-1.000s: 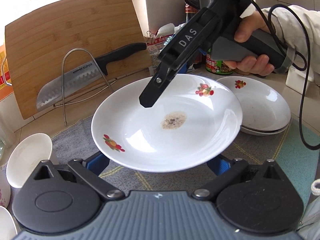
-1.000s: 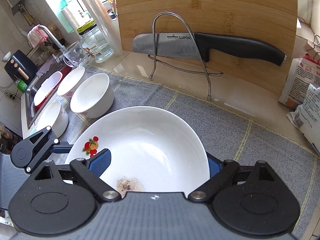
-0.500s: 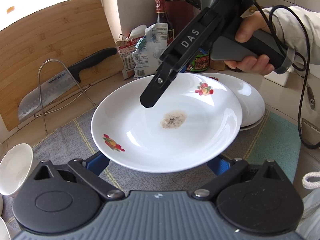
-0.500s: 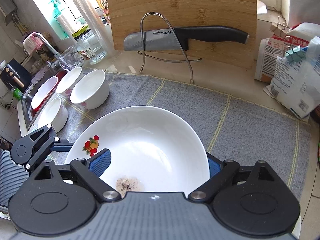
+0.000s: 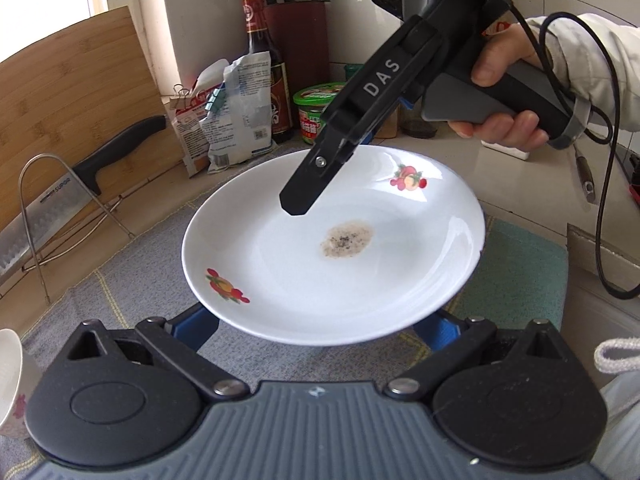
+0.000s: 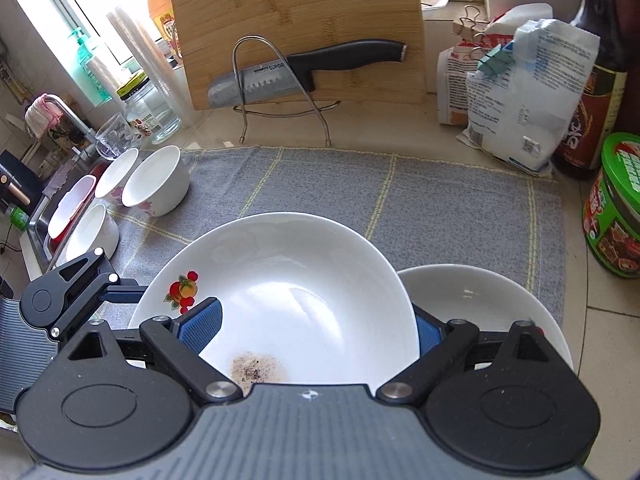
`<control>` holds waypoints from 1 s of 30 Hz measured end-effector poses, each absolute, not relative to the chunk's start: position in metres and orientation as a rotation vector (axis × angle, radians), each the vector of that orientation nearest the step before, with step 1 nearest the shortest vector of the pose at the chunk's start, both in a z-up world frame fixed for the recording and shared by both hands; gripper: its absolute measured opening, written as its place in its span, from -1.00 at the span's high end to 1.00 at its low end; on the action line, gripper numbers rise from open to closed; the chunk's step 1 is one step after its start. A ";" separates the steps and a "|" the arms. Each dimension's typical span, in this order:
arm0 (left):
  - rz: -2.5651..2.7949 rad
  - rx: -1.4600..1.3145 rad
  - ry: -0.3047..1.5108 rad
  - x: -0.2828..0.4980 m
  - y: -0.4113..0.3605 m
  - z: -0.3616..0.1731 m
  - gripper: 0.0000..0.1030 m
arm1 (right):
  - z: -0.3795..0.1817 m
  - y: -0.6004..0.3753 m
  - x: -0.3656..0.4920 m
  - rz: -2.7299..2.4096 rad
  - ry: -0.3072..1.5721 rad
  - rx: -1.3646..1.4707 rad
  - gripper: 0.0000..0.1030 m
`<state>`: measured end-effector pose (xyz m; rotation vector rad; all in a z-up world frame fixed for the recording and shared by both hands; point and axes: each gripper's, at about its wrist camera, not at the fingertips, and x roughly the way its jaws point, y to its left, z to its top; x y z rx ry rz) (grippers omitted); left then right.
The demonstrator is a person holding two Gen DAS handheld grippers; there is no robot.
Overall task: Organize plates and bowls
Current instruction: 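Lower the stained plate onto the plate stack with the right gripper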
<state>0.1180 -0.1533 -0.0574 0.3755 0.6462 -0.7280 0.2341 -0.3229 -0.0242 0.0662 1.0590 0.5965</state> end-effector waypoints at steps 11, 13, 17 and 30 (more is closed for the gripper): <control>-0.819 0.404 0.653 0.122 -0.181 -0.062 -0.98 | -0.030 -0.359 0.217 0.508 1.059 0.117 -0.89; -0.830 0.407 0.656 0.122 -0.185 -0.063 -0.98 | -0.032 -0.365 0.216 0.495 1.062 0.126 -0.89; -0.847 0.414 0.664 0.125 -0.190 -0.065 -0.98 | -0.036 -0.372 0.215 0.479 1.068 0.139 -0.89; -0.869 0.427 0.678 0.136 -0.201 -0.069 -0.98 | -0.046 -0.390 0.217 0.460 1.080 0.159 -0.89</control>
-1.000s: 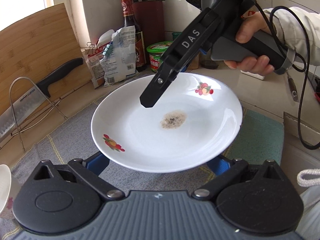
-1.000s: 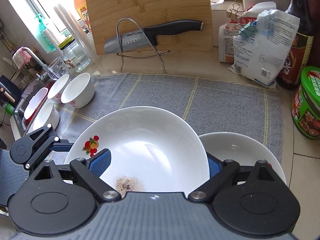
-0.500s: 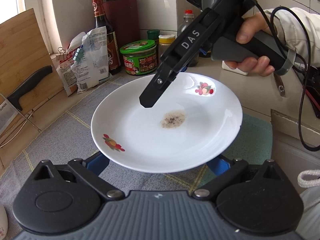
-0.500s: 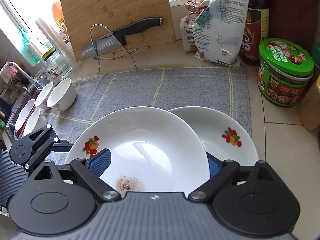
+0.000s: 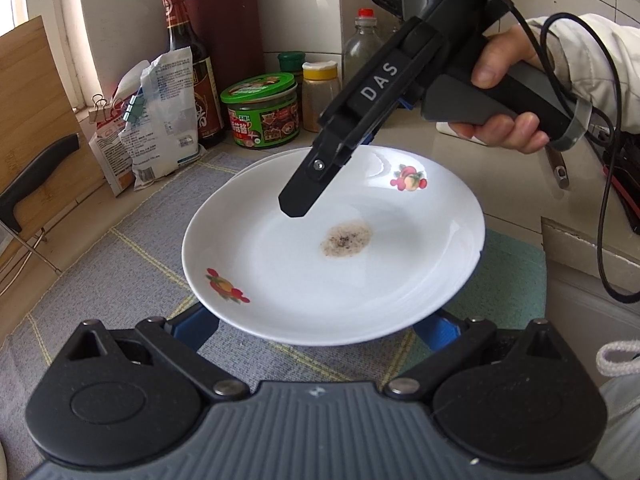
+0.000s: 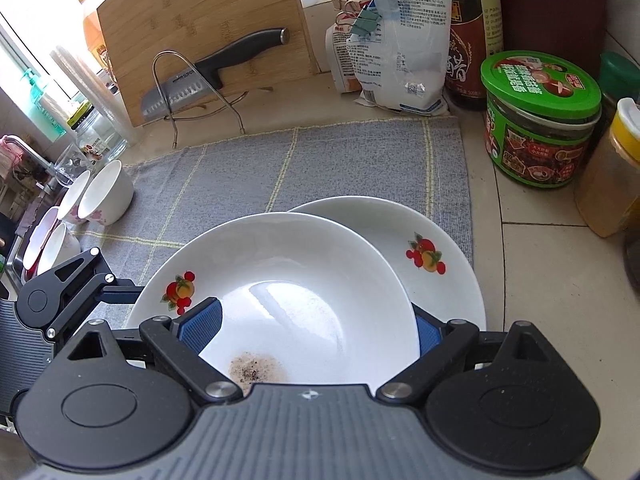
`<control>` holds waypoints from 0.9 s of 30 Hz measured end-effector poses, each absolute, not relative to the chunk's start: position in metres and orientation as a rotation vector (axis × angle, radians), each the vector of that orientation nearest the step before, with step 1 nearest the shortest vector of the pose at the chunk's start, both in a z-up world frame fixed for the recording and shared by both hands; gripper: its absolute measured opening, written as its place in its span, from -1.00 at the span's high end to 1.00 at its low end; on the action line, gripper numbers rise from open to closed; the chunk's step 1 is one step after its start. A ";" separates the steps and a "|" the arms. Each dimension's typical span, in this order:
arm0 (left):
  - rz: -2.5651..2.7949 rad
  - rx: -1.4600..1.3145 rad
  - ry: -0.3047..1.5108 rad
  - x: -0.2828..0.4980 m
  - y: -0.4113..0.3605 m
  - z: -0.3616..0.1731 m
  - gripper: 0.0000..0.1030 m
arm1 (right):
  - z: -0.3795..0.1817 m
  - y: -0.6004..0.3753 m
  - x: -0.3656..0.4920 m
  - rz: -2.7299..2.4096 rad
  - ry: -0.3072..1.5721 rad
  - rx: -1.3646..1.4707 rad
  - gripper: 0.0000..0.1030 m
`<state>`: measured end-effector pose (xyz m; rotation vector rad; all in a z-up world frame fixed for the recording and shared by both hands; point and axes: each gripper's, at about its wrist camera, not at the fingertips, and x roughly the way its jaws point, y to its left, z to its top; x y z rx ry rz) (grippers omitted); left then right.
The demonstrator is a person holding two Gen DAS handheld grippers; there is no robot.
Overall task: Organize plates and bowls
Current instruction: 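Lower the stained plate onto the plate stack with the right gripper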
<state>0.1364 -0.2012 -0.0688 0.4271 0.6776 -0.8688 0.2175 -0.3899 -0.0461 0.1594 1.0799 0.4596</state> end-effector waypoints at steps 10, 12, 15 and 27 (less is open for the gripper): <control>-0.887 0.437 0.685 0.143 -0.211 -0.071 -0.98 | -0.050 -0.397 0.220 0.441 1.088 0.164 -0.89; -0.891 0.438 0.686 0.144 -0.212 -0.071 -0.98 | -0.050 -0.399 0.220 0.437 1.088 0.166 -0.89; -0.895 0.440 0.689 0.146 -0.214 -0.072 -0.98 | -0.050 -0.400 0.220 0.431 1.087 0.163 -0.89; -0.912 0.438 0.704 0.151 -0.216 -0.076 -0.98 | -0.052 -0.402 0.220 0.413 1.093 0.157 -0.89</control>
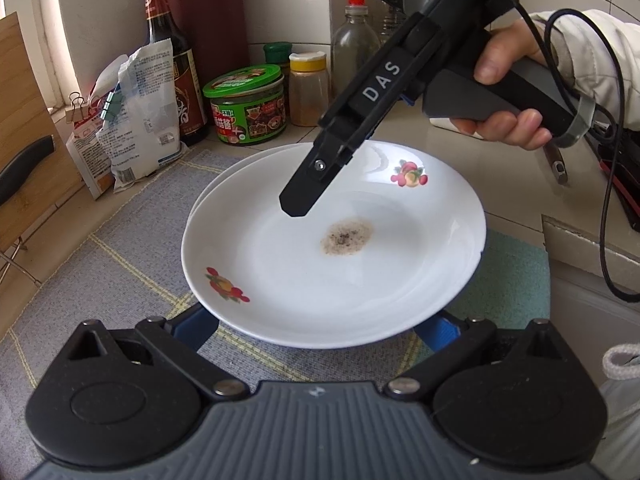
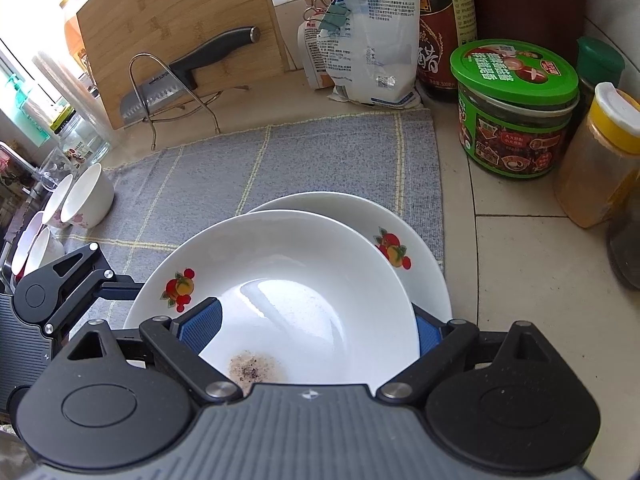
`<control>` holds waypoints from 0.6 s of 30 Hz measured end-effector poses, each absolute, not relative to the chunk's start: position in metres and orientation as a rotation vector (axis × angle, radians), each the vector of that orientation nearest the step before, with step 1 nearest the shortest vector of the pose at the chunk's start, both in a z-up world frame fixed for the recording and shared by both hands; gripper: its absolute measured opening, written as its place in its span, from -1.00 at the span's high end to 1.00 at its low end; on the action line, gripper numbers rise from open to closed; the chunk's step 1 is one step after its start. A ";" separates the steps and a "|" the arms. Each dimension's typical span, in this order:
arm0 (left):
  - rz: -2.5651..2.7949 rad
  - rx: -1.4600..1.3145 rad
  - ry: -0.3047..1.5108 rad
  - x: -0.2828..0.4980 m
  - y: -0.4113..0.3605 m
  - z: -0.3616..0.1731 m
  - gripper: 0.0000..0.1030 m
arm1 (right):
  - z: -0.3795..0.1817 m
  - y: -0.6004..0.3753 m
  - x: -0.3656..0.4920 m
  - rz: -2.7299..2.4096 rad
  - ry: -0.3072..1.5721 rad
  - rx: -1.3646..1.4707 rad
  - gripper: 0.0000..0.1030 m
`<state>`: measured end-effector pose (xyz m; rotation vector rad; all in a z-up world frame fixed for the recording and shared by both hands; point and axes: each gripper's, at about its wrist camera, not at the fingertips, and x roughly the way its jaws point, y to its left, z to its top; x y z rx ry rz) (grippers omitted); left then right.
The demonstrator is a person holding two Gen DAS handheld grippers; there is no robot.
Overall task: Organize plates and bowls
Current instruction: 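Lower the stained plate onto the plate stack with the right gripper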
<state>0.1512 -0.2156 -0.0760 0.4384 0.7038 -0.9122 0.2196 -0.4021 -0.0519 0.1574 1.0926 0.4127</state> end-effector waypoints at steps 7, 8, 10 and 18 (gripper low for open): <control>-0.926 0.431 0.713 0.154 -0.217 -0.078 -0.98 | -0.052 -0.402 0.219 0.398 1.100 0.144 -0.89; -0.928 0.429 0.715 0.155 -0.217 -0.078 -0.98 | -0.053 -0.402 0.219 0.394 1.101 0.144 -0.90; -0.928 0.428 0.712 0.154 -0.218 -0.078 -0.98 | -0.053 -0.403 0.219 0.388 1.101 0.149 -0.90; -0.926 0.424 0.705 0.155 -0.214 -0.077 -0.98 | -0.049 -0.407 0.214 0.374 1.097 0.163 -0.90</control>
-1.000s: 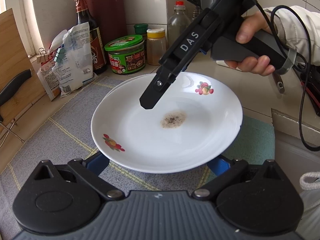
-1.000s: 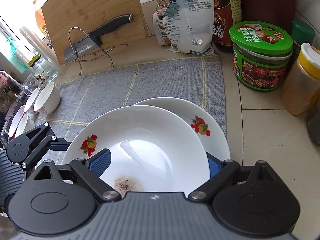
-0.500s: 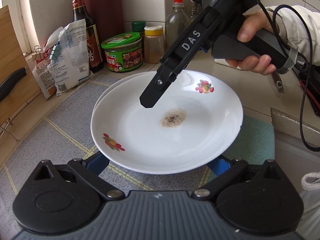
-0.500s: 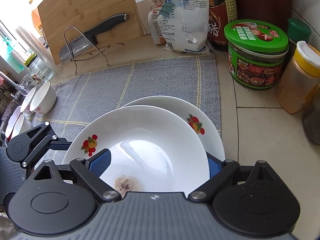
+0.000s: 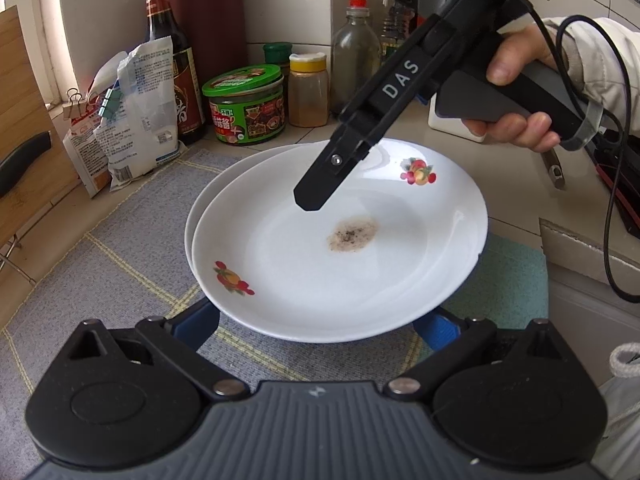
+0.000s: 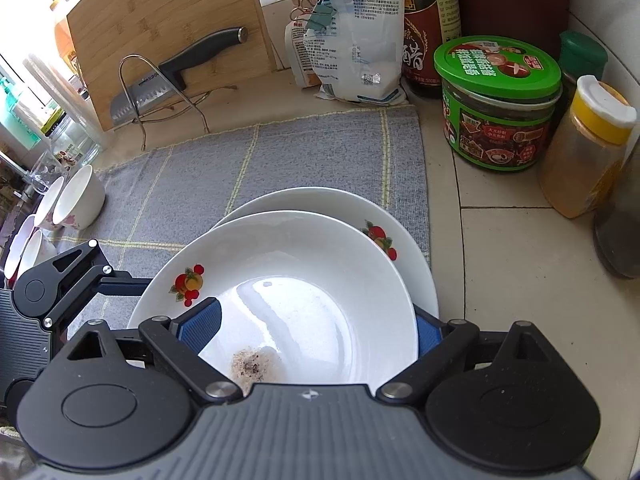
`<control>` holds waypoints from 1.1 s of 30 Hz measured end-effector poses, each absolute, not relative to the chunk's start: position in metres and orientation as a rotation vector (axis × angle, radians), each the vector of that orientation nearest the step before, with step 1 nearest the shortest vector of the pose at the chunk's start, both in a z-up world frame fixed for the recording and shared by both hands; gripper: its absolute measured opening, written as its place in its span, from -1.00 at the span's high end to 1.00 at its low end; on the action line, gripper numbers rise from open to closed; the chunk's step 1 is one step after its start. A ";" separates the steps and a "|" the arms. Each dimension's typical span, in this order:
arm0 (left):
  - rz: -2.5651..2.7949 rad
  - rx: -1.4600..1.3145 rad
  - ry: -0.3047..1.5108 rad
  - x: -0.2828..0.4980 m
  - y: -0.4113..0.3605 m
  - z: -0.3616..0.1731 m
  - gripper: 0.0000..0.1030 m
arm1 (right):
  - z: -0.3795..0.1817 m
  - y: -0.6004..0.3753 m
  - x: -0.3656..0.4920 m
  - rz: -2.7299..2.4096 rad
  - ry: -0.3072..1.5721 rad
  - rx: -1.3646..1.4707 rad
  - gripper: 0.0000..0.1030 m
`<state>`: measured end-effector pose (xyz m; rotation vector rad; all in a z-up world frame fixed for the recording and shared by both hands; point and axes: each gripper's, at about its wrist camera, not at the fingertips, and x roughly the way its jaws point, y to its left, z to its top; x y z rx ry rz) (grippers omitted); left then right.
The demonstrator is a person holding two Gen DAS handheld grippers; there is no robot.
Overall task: Organize plates and bowls
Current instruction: 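Lower the stained plate onto the plate stack with the right gripper, then open the right gripper and withdraw it from the stack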
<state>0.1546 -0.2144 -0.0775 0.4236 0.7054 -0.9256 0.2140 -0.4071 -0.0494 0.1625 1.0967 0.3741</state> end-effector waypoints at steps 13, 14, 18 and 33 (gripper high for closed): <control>-0.925 0.434 0.674 0.154 -0.215 -0.077 -0.98 | -0.040 -0.410 0.204 0.332 1.081 0.147 -0.94; -0.925 0.432 0.674 0.154 -0.215 -0.077 -0.98 | -0.039 -0.410 0.204 0.328 1.080 0.144 -0.94; -0.927 0.434 0.670 0.154 -0.215 -0.078 -0.99 | -0.038 -0.411 0.200 0.316 1.080 0.137 -0.96; -0.922 0.416 0.641 0.147 -0.209 -0.072 -0.99 | -0.035 -0.409 0.189 0.277 1.071 0.063 -1.00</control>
